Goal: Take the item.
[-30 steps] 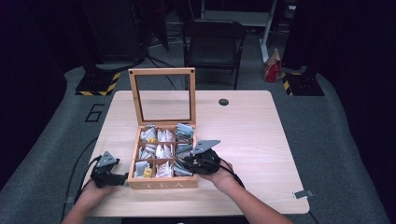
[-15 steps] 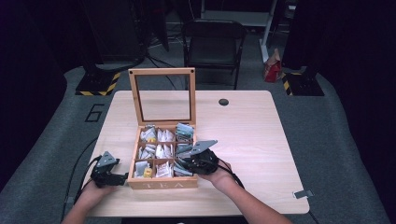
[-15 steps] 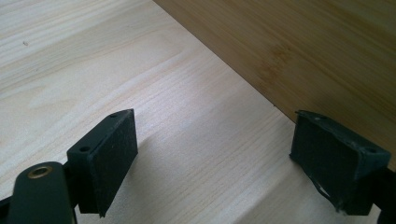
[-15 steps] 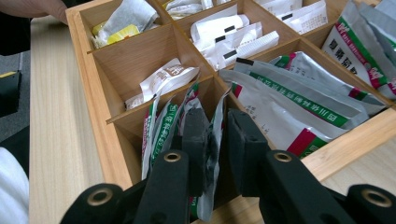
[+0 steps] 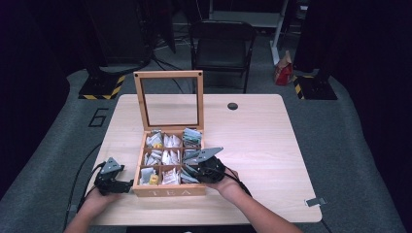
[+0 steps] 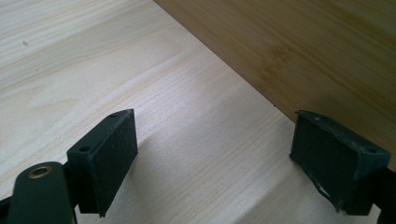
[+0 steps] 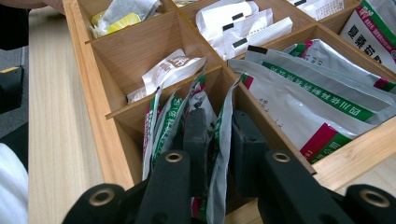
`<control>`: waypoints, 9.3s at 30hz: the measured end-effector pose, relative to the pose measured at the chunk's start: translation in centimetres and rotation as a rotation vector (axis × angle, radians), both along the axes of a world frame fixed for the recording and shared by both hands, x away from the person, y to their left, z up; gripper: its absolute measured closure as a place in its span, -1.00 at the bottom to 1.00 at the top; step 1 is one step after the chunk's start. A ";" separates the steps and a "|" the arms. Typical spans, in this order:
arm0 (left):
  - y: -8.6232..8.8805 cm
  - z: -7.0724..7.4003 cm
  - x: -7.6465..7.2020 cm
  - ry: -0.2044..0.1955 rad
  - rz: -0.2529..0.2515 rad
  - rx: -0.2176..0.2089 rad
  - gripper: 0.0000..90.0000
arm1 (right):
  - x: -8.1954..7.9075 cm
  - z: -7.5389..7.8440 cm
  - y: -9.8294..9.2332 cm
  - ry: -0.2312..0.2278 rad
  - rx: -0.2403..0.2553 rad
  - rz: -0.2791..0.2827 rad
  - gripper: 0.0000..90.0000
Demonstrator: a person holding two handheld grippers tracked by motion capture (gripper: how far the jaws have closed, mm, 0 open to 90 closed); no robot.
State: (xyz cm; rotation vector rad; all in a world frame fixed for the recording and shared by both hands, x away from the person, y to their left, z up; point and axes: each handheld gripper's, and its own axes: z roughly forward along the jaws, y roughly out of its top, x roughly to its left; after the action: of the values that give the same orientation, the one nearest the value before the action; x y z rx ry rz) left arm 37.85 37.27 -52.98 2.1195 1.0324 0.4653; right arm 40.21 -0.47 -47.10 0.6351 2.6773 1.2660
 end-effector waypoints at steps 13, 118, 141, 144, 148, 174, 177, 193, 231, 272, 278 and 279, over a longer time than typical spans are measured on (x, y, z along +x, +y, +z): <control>0.0 0.0 0.0 -0.004 -0.001 0.004 -0.68 | 0.1 -0.1 0.2 0.017 0.000 0.005 0.94; 0.0 0.0 0.0 0.005 0.002 -0.006 -0.68 | 0.3 10.0 -5.1 -0.068 0.138 -0.054 0.99; 0.0 0.0 0.0 0.000 0.000 -0.001 -0.68 | 1.4 10.3 -9.2 -0.088 0.138 -0.160 0.99; 0.0 0.0 0.0 0.000 0.000 -0.001 -0.68 | 1.5 10.3 -9.8 -0.092 0.139 -0.174 0.99; 0.0 0.0 0.0 -0.006 -0.001 0.004 -0.68 | 1.6 10.2 -10.8 -0.101 0.135 -0.195 0.99; 0.0 0.0 0.0 -0.005 -0.001 0.004 -0.68 | 2.5 9.1 -16.5 -0.119 0.132 -0.357 0.99; 0.0 0.0 0.0 -0.005 -0.001 0.004 -0.68 | 2.6 9.0 -17.0 -0.123 0.126 -0.376 0.99; 0.0 0.0 0.0 -0.004 -0.001 0.004 -0.68 | 2.9 7.2 -18.4 -0.123 0.094 -0.425 0.99; 0.0 0.0 0.0 -0.010 0.002 0.001 -0.68 | 2.5 1.3 -19.1 -0.073 0.037 -0.487 0.99; 0.0 0.0 0.0 -0.004 -0.001 0.004 -0.68 | 2.0 -2.4 -17.3 -0.027 -0.030 -0.424 0.84; 0.0 -0.1 0.0 -0.012 0.004 -0.001 -0.68 | 1.9 -2.6 -17.0 -0.001 -0.029 -0.407 0.70; 0.0 0.0 0.0 -0.004 -0.001 0.004 -0.68 | 1.9 -2.7 -16.9 0.004 -0.024 -0.412 0.66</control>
State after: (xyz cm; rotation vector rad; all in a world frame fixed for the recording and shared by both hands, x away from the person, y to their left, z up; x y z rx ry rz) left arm 37.87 37.29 -52.97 2.1217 1.0289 0.4705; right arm 42.11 -17.38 -49.76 1.1129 2.3846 1.1144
